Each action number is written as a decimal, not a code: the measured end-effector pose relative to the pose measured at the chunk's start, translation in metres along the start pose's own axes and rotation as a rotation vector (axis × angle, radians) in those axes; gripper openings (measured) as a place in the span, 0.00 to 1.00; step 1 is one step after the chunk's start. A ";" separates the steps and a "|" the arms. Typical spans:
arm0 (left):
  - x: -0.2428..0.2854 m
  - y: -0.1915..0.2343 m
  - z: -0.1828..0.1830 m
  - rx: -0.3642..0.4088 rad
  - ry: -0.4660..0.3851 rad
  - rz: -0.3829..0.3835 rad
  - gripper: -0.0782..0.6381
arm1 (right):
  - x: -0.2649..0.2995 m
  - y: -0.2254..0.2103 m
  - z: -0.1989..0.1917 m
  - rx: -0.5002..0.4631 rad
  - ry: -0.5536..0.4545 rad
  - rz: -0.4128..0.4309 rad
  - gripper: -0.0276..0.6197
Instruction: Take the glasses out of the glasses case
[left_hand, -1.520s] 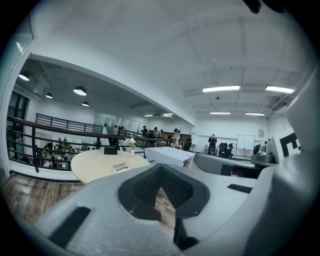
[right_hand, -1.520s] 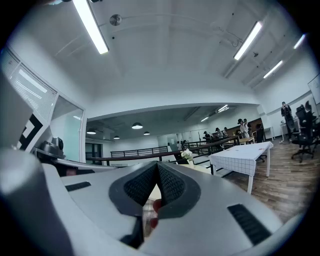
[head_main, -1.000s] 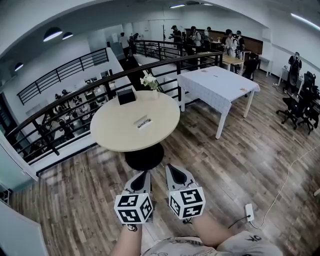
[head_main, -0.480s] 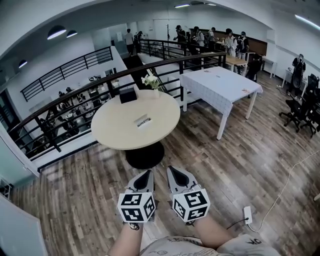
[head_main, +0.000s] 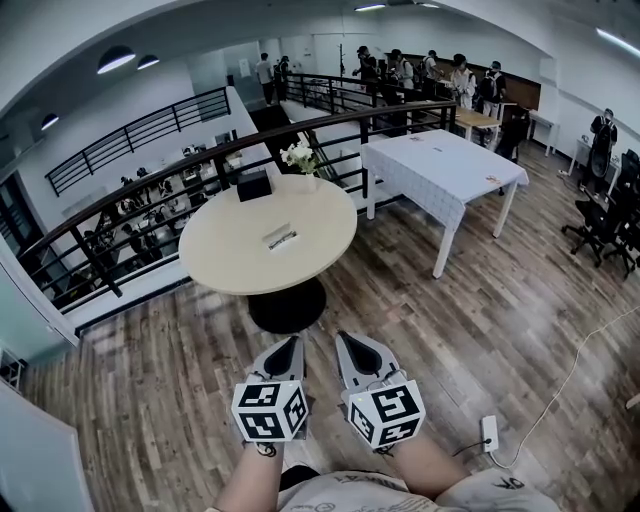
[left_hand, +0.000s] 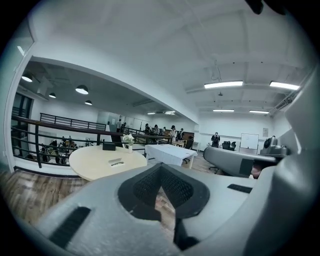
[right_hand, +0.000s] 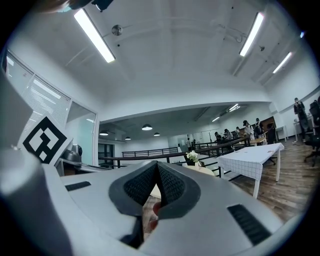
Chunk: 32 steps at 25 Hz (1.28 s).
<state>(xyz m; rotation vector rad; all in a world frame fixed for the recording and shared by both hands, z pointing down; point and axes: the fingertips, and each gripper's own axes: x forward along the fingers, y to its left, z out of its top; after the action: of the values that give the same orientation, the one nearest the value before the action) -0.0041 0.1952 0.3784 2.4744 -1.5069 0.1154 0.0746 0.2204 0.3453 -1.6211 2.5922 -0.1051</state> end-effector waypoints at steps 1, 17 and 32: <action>0.002 0.000 -0.001 -0.002 0.002 0.001 0.13 | 0.001 -0.002 -0.001 0.001 0.004 0.002 0.06; 0.070 0.048 0.006 -0.006 -0.012 -0.028 0.13 | 0.080 -0.026 -0.014 -0.021 0.002 -0.009 0.06; 0.154 0.150 0.006 -0.070 0.014 -0.030 0.13 | 0.212 -0.037 -0.043 -0.039 0.056 -0.006 0.06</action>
<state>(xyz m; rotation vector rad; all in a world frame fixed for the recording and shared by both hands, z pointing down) -0.0656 -0.0048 0.4267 2.4349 -1.4418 0.0733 0.0112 0.0145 0.3845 -1.6631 2.6473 -0.1023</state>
